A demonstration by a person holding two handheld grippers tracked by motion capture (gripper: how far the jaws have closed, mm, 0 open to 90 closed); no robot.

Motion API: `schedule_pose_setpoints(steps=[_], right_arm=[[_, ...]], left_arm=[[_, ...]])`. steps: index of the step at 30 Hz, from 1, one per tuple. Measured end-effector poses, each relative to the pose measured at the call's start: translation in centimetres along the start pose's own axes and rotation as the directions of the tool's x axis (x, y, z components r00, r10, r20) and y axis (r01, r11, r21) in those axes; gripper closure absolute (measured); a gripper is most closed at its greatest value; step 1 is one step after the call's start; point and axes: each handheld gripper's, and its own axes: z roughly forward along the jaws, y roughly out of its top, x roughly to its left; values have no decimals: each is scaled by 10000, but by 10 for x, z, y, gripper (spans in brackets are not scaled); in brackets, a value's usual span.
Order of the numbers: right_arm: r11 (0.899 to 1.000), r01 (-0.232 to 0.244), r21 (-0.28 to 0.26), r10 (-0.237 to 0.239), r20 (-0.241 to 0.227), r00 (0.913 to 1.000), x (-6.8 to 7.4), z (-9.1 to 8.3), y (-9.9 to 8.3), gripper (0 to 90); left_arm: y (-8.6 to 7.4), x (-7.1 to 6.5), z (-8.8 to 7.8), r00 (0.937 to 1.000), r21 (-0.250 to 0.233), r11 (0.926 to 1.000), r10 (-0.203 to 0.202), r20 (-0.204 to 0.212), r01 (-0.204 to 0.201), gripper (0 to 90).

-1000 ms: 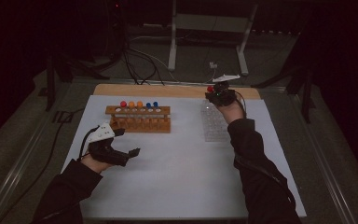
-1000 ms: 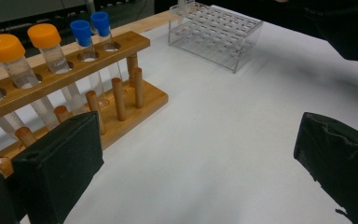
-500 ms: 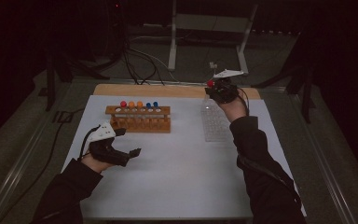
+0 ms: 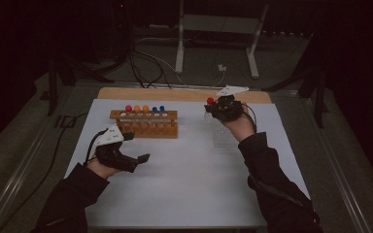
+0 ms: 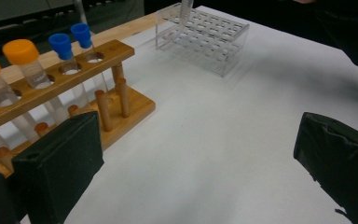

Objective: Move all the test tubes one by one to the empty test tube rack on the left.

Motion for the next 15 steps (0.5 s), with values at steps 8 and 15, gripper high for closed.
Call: schedule_pose_setpoints(steps=[8, 15], right_arm=[[9992, 403, 35, -398, -892, 9952, 27, -12, -16, 745], [9938, 1086, 257, -1022, -1800, 9783, 57, -17, -30, 745]], left_arm=[[7, -4, 12, 9995, 59, 9999, 94, 302, -96, 24], [18, -12, 25, 9971, 87, 9995, 298, 703, -304, 25]])
